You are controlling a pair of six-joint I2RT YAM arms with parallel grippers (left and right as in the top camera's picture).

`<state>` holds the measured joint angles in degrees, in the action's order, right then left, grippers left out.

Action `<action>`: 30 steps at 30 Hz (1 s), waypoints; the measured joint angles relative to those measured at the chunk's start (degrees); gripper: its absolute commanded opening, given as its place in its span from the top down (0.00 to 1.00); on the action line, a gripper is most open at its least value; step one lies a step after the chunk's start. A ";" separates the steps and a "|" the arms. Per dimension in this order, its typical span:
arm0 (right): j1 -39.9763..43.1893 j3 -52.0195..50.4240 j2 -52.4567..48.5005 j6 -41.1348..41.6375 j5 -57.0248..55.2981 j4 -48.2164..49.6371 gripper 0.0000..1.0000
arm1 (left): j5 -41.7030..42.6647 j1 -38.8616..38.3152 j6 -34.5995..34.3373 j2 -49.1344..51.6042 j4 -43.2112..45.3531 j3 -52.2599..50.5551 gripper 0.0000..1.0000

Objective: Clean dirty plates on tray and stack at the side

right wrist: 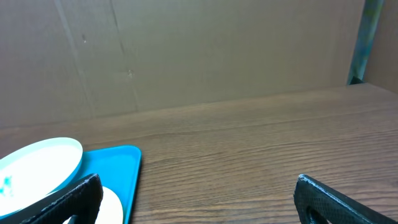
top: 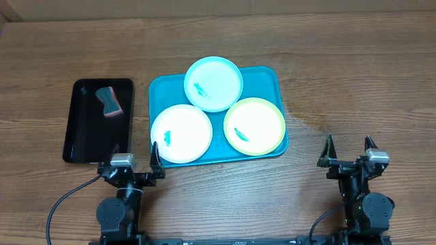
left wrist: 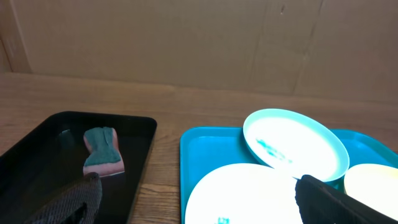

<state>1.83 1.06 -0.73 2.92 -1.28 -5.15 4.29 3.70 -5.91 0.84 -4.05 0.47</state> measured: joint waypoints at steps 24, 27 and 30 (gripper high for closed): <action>0.02 0.00 0.00 0.04 0.00 0.00 0.00 | 9.25 0.00 -14.27 0.07 24.39 0.00 0.00; 0.00 0.00 0.00 0.00 0.00 0.00 0.00 | 9.81 0.00 -14.36 -0.11 39.34 0.39 0.00; 0.00 0.00 0.00 0.02 0.00 0.00 0.00 | 8.68 0.02 -14.27 -0.20 41.42 1.44 0.00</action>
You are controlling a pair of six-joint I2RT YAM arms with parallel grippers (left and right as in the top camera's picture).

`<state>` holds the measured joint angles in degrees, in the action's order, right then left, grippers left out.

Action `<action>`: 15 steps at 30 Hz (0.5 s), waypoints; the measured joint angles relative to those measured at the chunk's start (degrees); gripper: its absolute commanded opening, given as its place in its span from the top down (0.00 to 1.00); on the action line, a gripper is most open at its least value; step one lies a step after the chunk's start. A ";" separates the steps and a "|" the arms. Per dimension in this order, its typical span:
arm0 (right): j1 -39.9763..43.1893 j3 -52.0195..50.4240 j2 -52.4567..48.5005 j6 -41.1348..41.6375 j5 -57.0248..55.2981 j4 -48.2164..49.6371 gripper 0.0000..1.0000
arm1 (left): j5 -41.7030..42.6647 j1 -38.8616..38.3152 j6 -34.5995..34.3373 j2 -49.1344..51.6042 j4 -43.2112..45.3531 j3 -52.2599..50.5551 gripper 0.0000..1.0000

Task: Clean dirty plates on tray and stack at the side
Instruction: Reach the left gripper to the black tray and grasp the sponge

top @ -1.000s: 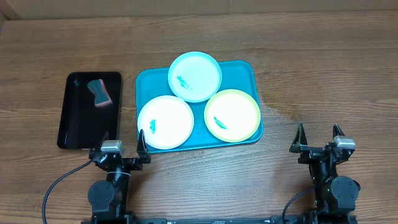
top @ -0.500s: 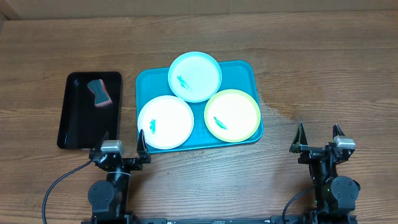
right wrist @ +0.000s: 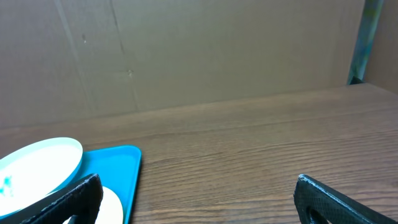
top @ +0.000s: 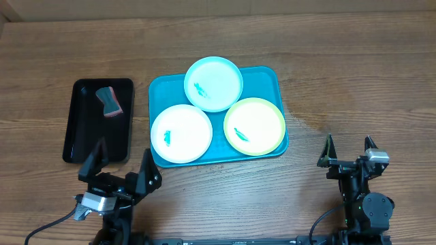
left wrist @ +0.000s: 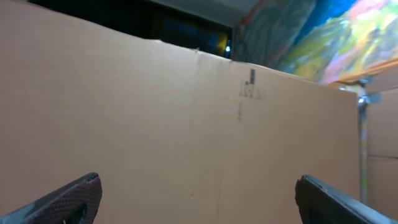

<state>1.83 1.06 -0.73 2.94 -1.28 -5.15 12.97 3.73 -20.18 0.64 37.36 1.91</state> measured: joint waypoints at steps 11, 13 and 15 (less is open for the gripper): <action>0.00 0.00 0.07 -0.02 0.02 0.00 0.00 | -6.54 -0.02 13.55 22.47 -41.59 38.99 0.00; 0.00 0.00 0.04 -0.02 0.02 0.00 0.00 | -7.89 -0.02 15.30 29.70 -47.87 46.36 0.00; 0.00 0.00 0.04 -0.02 0.00 0.02 0.00 | -7.74 0.00 16.46 36.46 -53.18 52.26 0.00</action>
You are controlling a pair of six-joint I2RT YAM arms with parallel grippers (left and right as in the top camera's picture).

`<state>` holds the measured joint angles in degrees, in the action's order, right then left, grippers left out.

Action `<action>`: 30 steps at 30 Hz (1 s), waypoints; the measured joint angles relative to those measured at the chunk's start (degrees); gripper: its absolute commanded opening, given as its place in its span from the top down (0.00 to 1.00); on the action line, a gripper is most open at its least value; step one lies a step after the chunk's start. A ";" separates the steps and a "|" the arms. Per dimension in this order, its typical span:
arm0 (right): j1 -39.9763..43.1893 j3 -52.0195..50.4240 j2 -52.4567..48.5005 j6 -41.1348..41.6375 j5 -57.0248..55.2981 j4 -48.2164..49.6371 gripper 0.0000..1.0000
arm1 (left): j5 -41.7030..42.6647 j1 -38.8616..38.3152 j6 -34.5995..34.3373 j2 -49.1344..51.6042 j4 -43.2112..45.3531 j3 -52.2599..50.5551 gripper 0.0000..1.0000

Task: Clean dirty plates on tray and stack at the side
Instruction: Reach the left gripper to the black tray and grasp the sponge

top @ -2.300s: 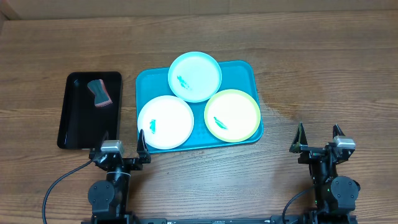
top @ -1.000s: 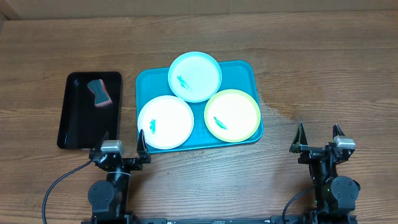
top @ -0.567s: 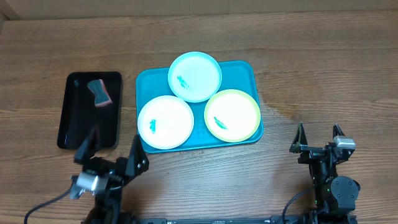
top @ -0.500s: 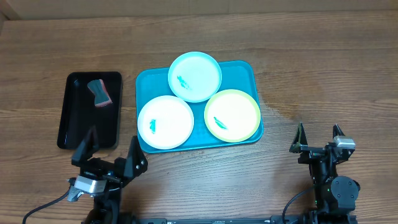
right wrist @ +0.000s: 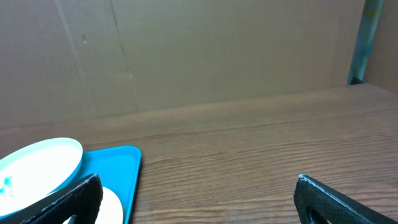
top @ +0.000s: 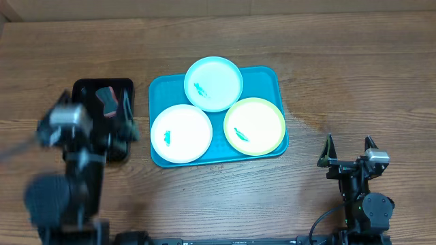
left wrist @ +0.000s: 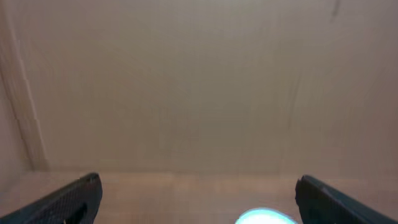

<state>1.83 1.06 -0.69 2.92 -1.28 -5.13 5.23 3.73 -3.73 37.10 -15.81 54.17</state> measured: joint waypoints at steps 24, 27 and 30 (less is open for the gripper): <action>0.00 0.00 0.00 0.00 0.00 -0.02 0.00 | -18.08 9.35 -10.47 55.34 -37.81 34.29 0.00; 0.00 0.00 0.00 0.00 0.00 -0.02 0.00 | -14.71 13.81 -13.22 58.49 -38.88 34.38 0.00; 0.00 0.00 0.00 0.00 -0.02 -0.02 0.00 | -8.55 17.18 -13.25 61.64 -40.24 34.38 0.00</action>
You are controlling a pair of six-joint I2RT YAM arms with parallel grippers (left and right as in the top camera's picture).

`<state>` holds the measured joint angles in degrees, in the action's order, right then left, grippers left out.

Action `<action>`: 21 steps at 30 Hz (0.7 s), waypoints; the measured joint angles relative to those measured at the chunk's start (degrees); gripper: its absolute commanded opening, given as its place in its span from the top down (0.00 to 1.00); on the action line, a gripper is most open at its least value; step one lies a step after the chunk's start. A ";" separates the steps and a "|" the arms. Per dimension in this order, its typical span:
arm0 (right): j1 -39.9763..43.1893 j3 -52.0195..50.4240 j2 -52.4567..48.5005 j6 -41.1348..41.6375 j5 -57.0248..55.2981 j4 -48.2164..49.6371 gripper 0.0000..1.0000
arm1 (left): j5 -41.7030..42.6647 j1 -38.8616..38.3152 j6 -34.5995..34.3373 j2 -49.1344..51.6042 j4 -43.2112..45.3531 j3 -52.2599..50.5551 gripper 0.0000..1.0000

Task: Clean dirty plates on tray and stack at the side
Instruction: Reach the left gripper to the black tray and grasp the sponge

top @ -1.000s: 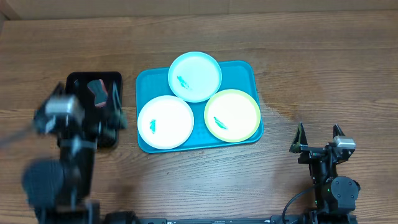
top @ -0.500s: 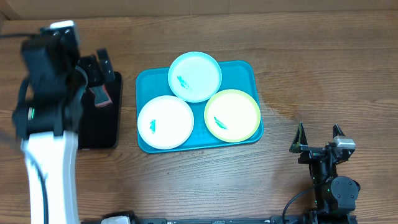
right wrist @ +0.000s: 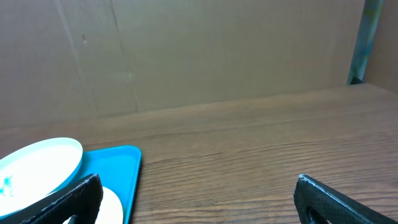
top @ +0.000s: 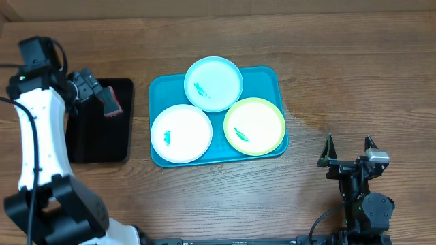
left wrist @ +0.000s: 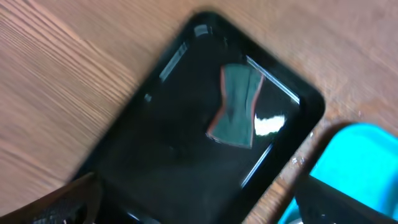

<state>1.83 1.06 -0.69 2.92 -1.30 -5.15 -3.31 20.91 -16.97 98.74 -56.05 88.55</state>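
Three dirty plates with green smears lie on the blue tray [top: 276, 146]: a light-blue plate [top: 213, 83] at the back, a white plate [top: 181, 133] front left, a yellow-green plate [top: 254, 126] front right. The grey-and-pink sponge [top: 109, 102] rests at the far end of the black tray [top: 102, 146]. My left gripper [top: 94, 90] hangs open above that end; its wrist view looks down on the sponge [left wrist: 236, 106], clear of the fingers [left wrist: 68, 202]. My right gripper [top: 347, 158] sits open near the front edge, right of the blue tray [right wrist: 115, 165].
The left arm stretches along the table's left side from the front edge to the black tray [left wrist: 155, 155]. A cardboard wall stands behind the table. Bare wooden tabletop [top: 354, 88] lies right of the blue tray.
The left arm has gone from above the black tray's near half to its far end. Its wrist camera faced the cardboard wall then and now looks down on the sponge. The right arm is unchanged.
Both grippers began parked and open at the front edge. The left wrist then pointed up at the wall, later stood raised over the black tray, and now hangs open above the sponge. Plates, sponge and right arm have stayed put.
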 measured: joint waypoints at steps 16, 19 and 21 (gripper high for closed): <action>0.00 0.00 0.00 0.00 0.02 0.02 0.00 | 4.39 0.63 5.86 11.34 1.57 2.82 0.00; 0.00 0.00 0.00 0.02 0.02 0.02 0.00 | 4.42 -0.48 6.51 13.05 3.30 2.93 0.00; 0.00 0.00 0.00 0.02 0.00 -0.02 0.00 | 4.44 -1.33 6.67 14.58 4.07 3.02 0.00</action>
<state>1.83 1.06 -0.69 2.94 -1.30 -5.17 1.13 19.57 -10.31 113.32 -51.99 91.57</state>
